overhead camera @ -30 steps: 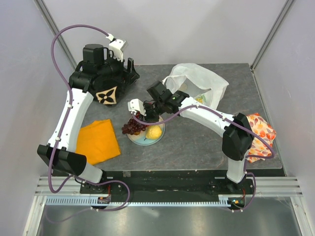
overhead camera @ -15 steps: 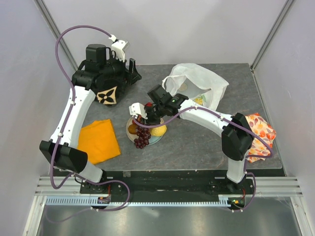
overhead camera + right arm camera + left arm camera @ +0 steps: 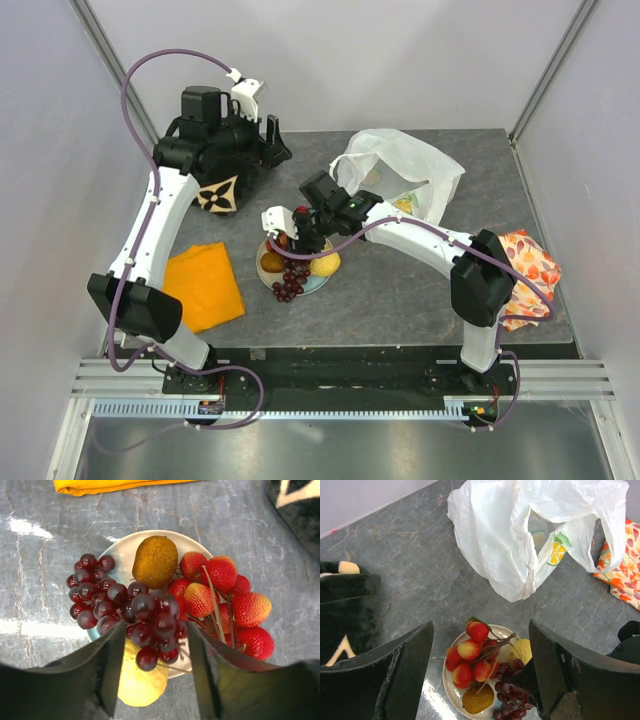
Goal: Take the fake fruits out of the plastic bag
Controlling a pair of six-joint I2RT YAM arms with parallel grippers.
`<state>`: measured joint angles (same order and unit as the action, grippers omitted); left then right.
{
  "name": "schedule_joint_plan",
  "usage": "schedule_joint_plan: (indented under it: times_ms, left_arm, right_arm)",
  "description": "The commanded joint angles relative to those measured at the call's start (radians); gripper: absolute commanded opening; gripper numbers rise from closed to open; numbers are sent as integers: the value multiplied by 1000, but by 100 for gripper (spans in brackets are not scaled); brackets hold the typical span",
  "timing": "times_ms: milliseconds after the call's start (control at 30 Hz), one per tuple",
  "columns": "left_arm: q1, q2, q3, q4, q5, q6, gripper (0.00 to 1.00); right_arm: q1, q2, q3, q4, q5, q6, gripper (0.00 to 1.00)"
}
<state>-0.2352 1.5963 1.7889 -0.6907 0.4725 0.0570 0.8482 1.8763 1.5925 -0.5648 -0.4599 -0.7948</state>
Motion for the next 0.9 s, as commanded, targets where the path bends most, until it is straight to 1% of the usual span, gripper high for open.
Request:
schedule_joint_plan:
  times_ms: [0,33,167,333,467,533,667,800,867]
  left_arm:
    - [5,11,52,37,35,-29,83]
    - [5,11,52,39,37,-32,83]
    - [5,13,52,40,37,-34,83]
    - [5,16,60,40,37,-32,83]
    - [5,7,53,40,31,-28,83]
    - [5,4,47,39,26,-26,83]
    - [5,-16,40,37,23,-29,83]
    - [11,-53,18,36,21,-28,83]
    - [22,-68,-8,37,17,-28,83]
  right_arm:
    - [5,-58,0,46,15,8,63]
    - [5,-68,3,46,18,12,66]
    - [3,-94,15,48,14,31,69]
    - [5,-131,-15,46,-46,63,71]
    - [14,-155,-84,46,-101,31,70]
    - [21,-135,-86,57,-144,25,69]
    - [46,-57,-11,37,-184,-10,68]
    - [90,33,41,-20,-187,-60,64]
    - [115,52,49,-30,-187,-81,64]
